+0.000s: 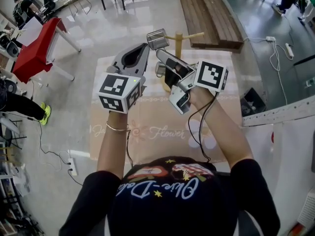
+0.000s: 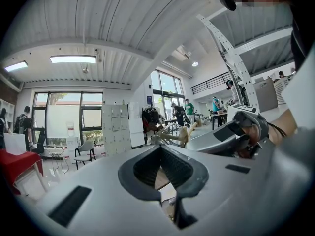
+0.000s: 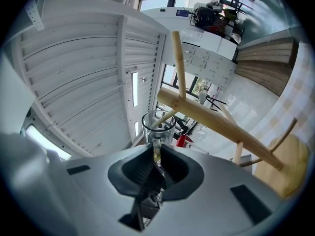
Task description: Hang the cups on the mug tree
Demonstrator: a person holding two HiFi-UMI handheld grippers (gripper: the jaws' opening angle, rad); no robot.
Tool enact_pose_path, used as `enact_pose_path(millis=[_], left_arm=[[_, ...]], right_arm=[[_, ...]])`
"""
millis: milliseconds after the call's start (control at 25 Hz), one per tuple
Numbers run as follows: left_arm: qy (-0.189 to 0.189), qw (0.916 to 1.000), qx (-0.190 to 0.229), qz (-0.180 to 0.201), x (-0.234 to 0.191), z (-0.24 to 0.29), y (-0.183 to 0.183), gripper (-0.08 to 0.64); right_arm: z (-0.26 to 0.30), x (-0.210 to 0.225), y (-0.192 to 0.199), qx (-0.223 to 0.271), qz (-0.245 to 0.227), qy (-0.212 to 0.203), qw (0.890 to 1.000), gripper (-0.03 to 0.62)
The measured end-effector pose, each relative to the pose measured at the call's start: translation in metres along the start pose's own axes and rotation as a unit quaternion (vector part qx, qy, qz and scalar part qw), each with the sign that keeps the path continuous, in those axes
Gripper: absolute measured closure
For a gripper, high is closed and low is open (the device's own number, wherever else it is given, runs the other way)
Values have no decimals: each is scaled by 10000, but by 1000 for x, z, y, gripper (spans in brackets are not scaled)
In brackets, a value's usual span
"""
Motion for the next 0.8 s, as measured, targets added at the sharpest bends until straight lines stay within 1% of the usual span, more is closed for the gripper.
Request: enact_pose_path(millis=[200,800], left_arm=[[14,10000,-8,28,2,2,-2,551],[39,10000,52,25,7,4,-6,551]], right_arm=[[-2,2,-2,37,11,9,10000,543],[-5,3,-3,247,427,-98,9987,541]])
Point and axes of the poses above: the fingertips, and each gripper's own axes: z forward along the fingers, x to its right, y out of its underside, the point moved 3 cm from there along -z, backward along the fingers, and after that the axes turned 2 degrees about x, right-handed, at the moved point
